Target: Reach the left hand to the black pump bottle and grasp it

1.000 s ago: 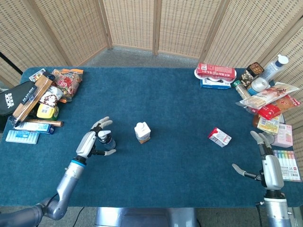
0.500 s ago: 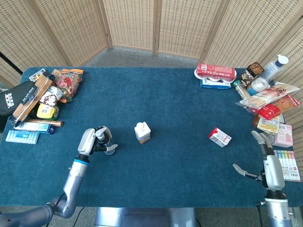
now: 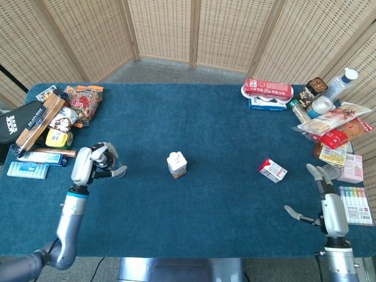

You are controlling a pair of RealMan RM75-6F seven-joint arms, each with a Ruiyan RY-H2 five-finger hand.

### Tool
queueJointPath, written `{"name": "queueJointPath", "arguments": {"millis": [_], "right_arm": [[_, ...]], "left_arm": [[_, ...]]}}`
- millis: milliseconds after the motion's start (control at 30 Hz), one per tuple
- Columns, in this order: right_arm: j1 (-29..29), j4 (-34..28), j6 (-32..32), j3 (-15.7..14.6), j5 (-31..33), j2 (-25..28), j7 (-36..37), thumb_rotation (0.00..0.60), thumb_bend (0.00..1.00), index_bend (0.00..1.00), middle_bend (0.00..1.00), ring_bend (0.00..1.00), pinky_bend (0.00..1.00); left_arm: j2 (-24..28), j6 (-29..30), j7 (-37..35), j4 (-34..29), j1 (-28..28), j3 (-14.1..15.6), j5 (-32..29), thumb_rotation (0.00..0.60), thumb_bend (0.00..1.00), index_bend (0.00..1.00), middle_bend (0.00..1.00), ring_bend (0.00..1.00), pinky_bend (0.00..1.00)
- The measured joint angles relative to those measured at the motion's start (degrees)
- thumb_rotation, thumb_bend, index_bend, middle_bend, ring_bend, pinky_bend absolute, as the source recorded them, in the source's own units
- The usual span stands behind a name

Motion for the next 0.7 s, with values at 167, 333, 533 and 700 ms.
{"name": "queueJointPath", "arguments": {"millis": [167, 333, 533, 700], "right_arm": [[0.1, -0.4, 0.0, -0.2, -0.4, -0.1, -0.7, 0.6, 0.0, 0.0, 0.0, 0.0, 0.0], [0.1, -0.7, 0.1, -0.3, -0.6, -0.1, -0.9, 0.6, 0.0, 0.0, 0.0, 0.0, 0.0], [0.1, -0.7, 0.1, -0.2, -0.3, 0.0, -0.8, 0.6, 0.0, 0.0, 0.0, 0.0, 0.0], [0.1, -0.6, 0.1, -0.2, -0.2, 0.0, -0.8, 0.6, 0.0, 0.0, 0.0, 0.0, 0.0]], "left_arm": [[7.7, 1.4, 4.2, -10.0, 0.7, -1.7, 0.4, 0.6, 0.12, 0.87, 0.89, 0.78, 0.9], [13.7, 2.7, 8.8, -19.2, 1.2, -3.8, 0.3, 0.6, 0.12, 0.87, 0.89, 0.78, 0.9], [16.9, 3.8, 13.9, -25.5, 0.9, -6.4, -0.2, 0.6, 0.12, 0.87, 0.89, 0.78, 0.9], [17.8, 3.6, 16.1, -27.1, 0.0, -7.4, -1.7, 0.6, 0.12, 0.87, 0.89, 0.78, 0.9]]}}
